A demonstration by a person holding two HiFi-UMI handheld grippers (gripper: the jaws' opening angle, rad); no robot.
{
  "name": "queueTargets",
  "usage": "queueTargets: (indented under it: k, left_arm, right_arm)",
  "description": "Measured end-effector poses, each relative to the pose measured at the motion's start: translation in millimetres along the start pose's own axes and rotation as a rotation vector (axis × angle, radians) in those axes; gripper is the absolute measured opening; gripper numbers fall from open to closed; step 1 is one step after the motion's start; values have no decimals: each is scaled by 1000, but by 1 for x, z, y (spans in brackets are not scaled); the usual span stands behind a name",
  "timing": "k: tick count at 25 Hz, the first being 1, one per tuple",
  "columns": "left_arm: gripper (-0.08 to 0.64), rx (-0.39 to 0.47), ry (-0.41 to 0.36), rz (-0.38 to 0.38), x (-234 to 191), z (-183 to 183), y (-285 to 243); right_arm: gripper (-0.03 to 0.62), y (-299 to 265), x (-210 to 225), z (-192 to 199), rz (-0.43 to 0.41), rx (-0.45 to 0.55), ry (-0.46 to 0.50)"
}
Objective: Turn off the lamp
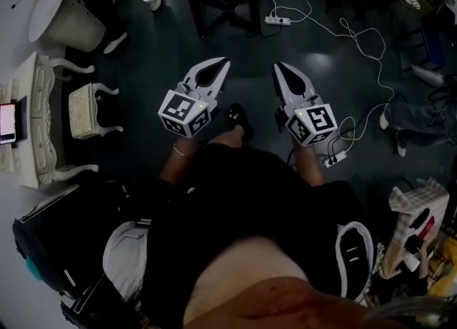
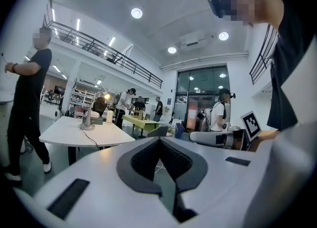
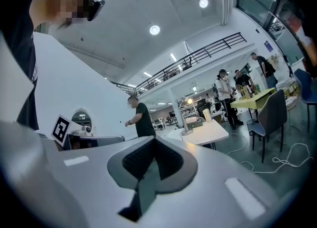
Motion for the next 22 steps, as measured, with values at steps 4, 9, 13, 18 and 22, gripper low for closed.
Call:
queueTargets:
  k: [4, 9, 13, 18, 22]
  left_arm:
    - [6, -4, 6, -8, -15, 5, -11]
    - [6, -14, 27, -5, -32, 14, -25]
    - [6, -11, 36, 6, -45, 17, -44]
    - [6, -7, 41, 32, -57, 19, -71]
    - [6, -6, 43, 46, -65, 18, -91]
  right_arm:
    - [-2, -14, 10, 5, -1, -14, -3]
    - [-2, -29, 19, 13, 2, -34, -10]
    - [-2, -41, 33, 13, 11, -35, -1]
    - [-2, -54, 51, 9, 31, -34, 11]
    - [-2, -64, 64, 6, 39, -39, 11]
Point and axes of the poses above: the fingertips, and each gripper's own axes: y backward along the fingers, x to its right, z out of its underside, the point moved 9 cm from there along y, backward along the fingers, and after that the axes turned 12 degrees about x, right-handed, at the moved point
